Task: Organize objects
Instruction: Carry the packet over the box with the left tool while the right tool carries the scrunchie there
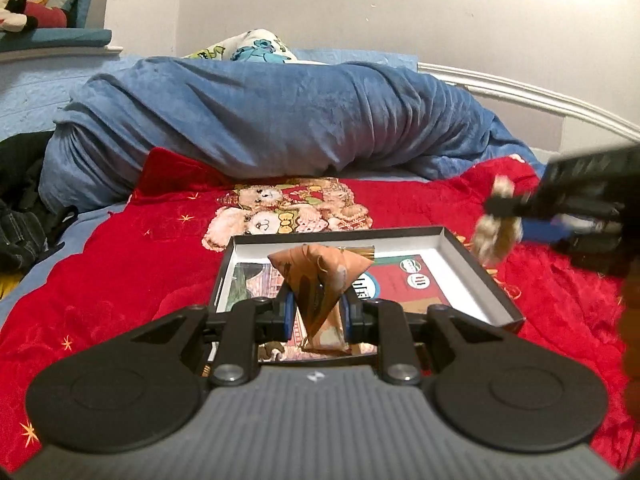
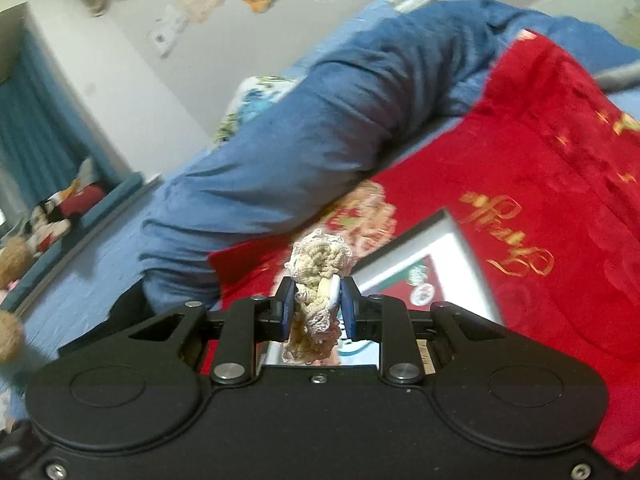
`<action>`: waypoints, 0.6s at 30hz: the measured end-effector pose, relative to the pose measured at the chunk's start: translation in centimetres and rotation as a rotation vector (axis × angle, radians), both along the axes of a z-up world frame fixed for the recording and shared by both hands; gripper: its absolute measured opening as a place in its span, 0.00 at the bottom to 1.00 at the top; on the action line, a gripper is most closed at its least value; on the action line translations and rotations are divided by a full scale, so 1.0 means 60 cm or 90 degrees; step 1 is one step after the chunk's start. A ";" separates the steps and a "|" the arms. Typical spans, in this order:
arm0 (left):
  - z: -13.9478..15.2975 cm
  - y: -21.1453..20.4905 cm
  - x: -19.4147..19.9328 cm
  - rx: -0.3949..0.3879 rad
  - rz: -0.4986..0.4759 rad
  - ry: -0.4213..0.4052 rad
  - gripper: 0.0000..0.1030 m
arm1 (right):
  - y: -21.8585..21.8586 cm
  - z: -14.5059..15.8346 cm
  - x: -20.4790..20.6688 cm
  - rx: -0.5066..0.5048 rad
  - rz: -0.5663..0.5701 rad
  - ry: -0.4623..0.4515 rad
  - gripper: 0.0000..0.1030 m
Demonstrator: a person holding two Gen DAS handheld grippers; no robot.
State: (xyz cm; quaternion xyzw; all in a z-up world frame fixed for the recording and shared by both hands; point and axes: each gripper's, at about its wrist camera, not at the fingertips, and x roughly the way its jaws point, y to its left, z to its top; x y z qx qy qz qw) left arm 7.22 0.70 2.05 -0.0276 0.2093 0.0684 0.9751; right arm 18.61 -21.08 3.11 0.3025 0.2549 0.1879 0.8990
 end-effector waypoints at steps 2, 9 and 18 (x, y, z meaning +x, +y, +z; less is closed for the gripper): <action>-0.001 0.001 0.001 0.003 0.004 0.001 0.25 | 0.009 -0.017 0.011 -0.010 -0.009 0.022 0.23; -0.003 -0.009 0.021 0.006 0.017 0.013 0.25 | 0.050 -0.049 0.031 -0.053 -0.009 0.064 0.23; -0.008 -0.037 0.073 -0.029 0.018 0.018 0.25 | 0.037 -0.053 0.039 -0.058 -0.035 0.081 0.23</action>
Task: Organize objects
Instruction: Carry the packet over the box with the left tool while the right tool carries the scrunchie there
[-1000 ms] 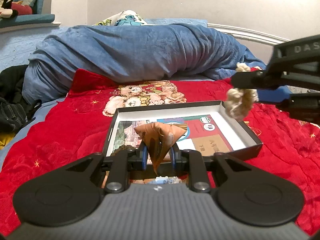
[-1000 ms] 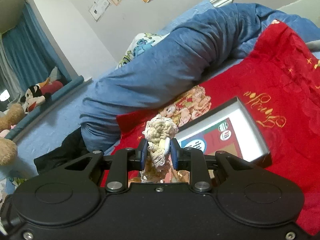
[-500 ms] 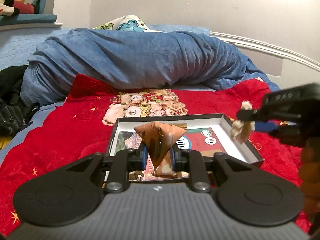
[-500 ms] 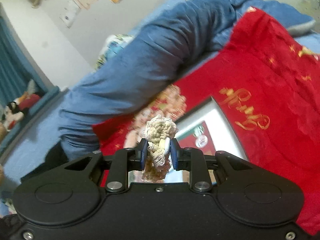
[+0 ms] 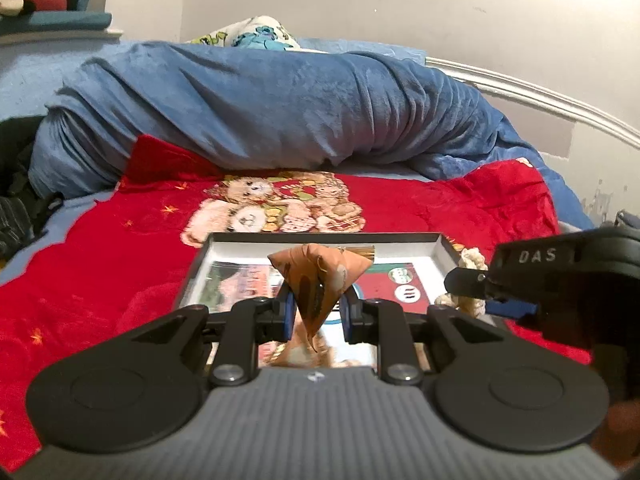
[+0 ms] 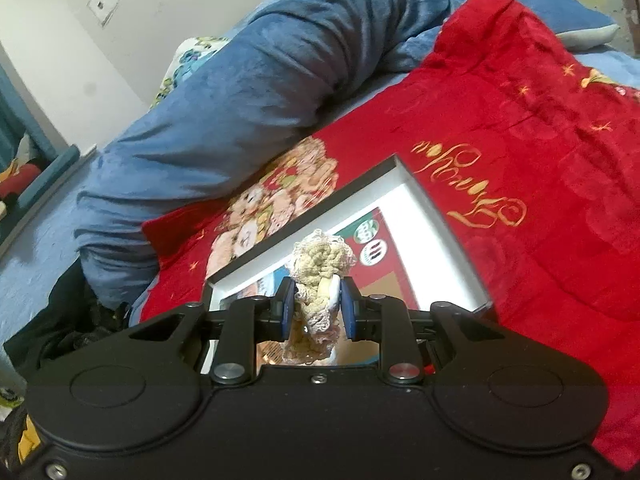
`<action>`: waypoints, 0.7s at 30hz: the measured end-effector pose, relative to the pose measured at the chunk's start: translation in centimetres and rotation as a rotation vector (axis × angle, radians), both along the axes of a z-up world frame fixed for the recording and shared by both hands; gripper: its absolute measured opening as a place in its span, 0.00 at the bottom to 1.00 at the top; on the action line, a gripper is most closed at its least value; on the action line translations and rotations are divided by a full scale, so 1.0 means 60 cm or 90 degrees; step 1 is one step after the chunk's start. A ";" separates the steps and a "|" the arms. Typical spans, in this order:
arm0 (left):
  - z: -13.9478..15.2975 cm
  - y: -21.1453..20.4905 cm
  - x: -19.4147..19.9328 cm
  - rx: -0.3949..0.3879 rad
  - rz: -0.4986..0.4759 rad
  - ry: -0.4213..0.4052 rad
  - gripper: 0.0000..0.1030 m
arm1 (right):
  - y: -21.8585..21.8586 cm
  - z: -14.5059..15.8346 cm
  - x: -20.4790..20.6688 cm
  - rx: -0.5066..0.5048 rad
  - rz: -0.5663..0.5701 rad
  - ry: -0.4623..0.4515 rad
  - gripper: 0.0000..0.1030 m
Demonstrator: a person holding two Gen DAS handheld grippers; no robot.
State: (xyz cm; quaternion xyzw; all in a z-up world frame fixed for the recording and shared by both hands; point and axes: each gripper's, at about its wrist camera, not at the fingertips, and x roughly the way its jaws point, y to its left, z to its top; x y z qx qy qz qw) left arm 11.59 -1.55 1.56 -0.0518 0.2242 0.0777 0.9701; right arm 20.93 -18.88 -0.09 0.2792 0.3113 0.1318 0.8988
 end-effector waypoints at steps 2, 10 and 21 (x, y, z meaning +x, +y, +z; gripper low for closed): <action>-0.005 -0.009 0.014 -0.003 -0.001 0.000 0.25 | -0.008 0.000 0.001 0.004 -0.014 0.004 0.23; -0.042 -0.029 0.048 -0.009 -0.017 0.029 0.25 | -0.010 -0.016 0.013 0.005 -0.012 0.018 0.23; -0.071 -0.005 0.075 -0.020 -0.024 0.067 0.25 | 0.012 -0.041 0.021 -0.005 -0.006 0.033 0.23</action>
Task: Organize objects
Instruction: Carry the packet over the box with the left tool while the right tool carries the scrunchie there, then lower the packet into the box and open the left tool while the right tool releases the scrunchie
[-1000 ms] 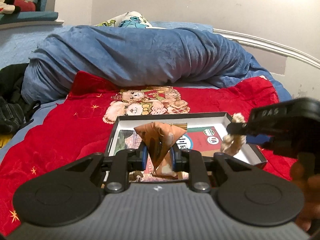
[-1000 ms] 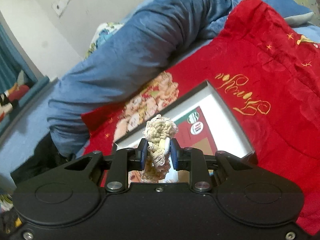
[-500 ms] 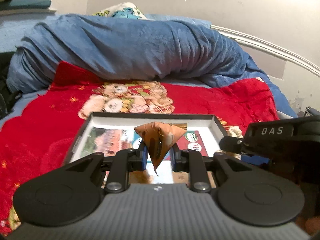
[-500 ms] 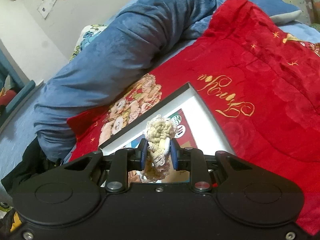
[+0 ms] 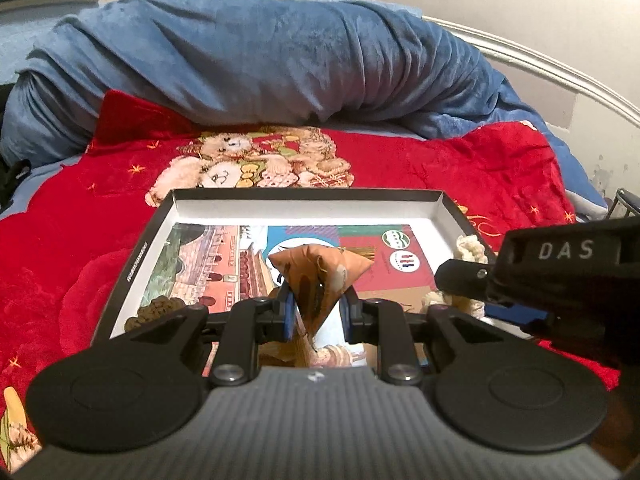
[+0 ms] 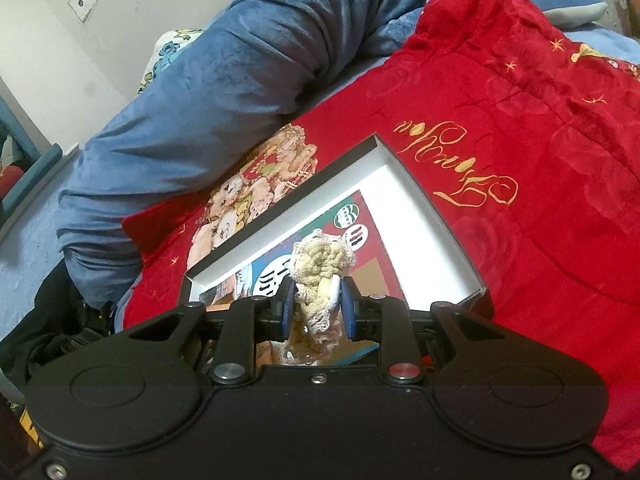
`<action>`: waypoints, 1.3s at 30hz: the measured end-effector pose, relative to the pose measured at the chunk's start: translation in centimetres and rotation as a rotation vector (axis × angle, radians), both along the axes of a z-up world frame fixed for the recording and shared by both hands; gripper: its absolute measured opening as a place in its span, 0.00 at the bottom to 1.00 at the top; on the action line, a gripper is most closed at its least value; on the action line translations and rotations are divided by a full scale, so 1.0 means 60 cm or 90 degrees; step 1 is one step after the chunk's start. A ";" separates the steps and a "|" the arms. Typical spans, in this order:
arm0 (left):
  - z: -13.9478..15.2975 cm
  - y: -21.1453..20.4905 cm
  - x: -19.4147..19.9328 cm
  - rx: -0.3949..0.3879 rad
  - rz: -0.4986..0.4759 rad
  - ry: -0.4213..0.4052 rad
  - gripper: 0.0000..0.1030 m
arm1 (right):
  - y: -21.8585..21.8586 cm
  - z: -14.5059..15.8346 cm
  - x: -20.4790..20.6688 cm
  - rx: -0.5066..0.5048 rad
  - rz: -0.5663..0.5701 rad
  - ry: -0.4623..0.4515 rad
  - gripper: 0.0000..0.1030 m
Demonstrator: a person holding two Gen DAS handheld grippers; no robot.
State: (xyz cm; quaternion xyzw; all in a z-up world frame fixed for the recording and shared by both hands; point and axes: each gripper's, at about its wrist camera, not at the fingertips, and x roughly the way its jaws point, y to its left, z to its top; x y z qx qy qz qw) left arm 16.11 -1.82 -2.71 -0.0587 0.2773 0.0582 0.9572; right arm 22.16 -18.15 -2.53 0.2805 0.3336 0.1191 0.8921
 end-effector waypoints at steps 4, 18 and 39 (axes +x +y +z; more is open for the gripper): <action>-0.007 0.003 0.010 0.004 -0.009 0.014 0.25 | 0.005 -0.003 0.000 0.000 0.003 -0.008 0.23; -0.031 0.019 0.012 0.029 0.029 0.052 0.25 | 0.018 -0.018 0.001 0.004 0.006 -0.011 0.23; -0.050 0.043 0.011 0.002 0.057 0.068 0.24 | 0.038 -0.020 -0.003 -0.015 0.037 -0.020 0.23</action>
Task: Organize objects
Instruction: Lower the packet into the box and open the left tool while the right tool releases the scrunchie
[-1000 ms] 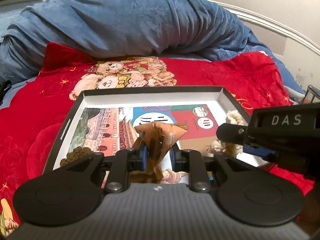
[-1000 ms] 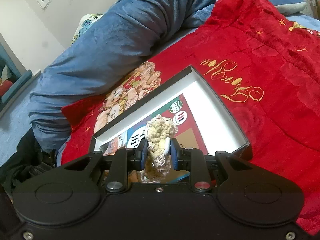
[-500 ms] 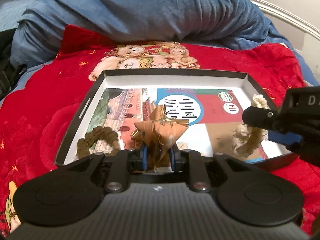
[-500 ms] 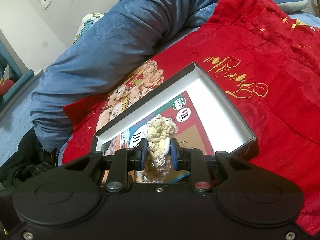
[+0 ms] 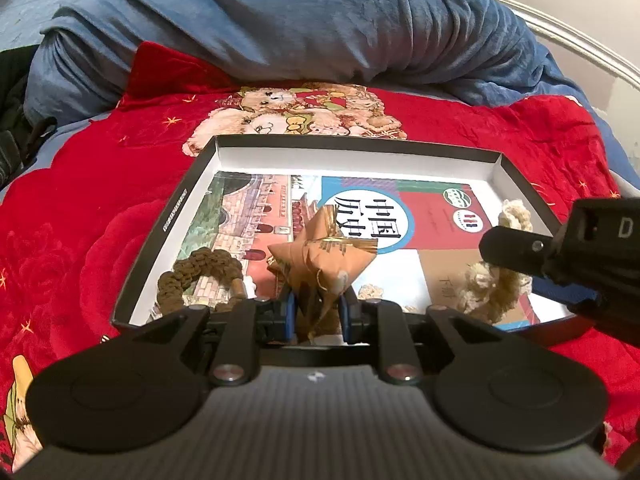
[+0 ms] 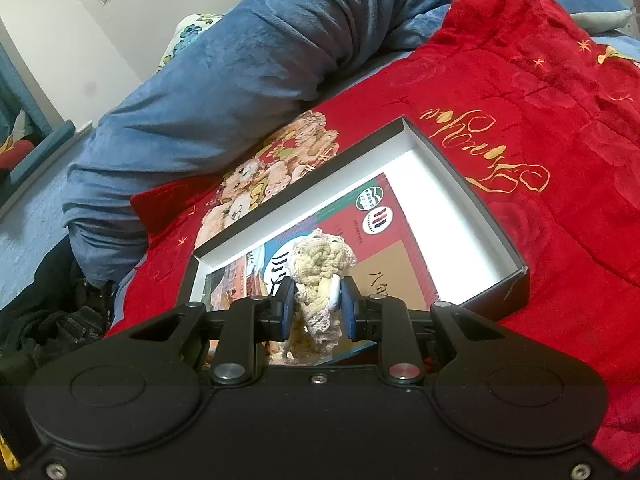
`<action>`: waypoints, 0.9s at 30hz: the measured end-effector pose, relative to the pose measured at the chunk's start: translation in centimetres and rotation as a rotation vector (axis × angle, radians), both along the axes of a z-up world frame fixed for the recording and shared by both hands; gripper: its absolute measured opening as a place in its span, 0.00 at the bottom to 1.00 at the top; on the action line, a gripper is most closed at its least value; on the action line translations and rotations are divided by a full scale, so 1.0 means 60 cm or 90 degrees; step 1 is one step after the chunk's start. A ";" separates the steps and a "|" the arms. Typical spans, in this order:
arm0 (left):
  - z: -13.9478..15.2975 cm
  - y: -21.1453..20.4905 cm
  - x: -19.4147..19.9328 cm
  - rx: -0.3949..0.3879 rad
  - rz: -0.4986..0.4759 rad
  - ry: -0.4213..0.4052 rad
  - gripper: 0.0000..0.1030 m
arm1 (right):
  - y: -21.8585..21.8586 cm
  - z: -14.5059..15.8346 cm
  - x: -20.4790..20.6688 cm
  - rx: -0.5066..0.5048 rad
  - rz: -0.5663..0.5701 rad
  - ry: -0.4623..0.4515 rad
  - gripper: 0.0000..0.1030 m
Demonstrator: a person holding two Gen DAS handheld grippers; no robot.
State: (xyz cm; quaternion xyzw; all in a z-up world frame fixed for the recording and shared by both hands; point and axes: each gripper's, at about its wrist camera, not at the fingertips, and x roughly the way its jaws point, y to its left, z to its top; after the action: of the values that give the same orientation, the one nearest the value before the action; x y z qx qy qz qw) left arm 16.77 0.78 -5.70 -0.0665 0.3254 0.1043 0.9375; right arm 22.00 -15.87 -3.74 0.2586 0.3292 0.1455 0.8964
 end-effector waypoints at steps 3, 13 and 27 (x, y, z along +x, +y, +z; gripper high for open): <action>0.002 0.000 -0.004 0.001 -0.005 -0.006 0.24 | -0.007 -0.007 0.006 0.036 0.010 0.010 0.23; 0.002 0.009 -0.008 -0.018 -0.008 -0.009 0.25 | 0.005 -0.022 0.014 0.045 0.032 0.024 0.23; -0.003 -0.001 -0.011 0.025 -0.024 -0.018 0.26 | 0.039 -0.032 0.010 0.000 0.052 0.026 0.23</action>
State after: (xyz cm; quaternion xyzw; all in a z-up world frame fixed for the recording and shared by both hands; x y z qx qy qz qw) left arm 16.12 0.70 -5.89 -0.0436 0.3114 0.0917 0.9449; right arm 22.61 -13.51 -5.65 0.2477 0.3575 0.1765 0.8830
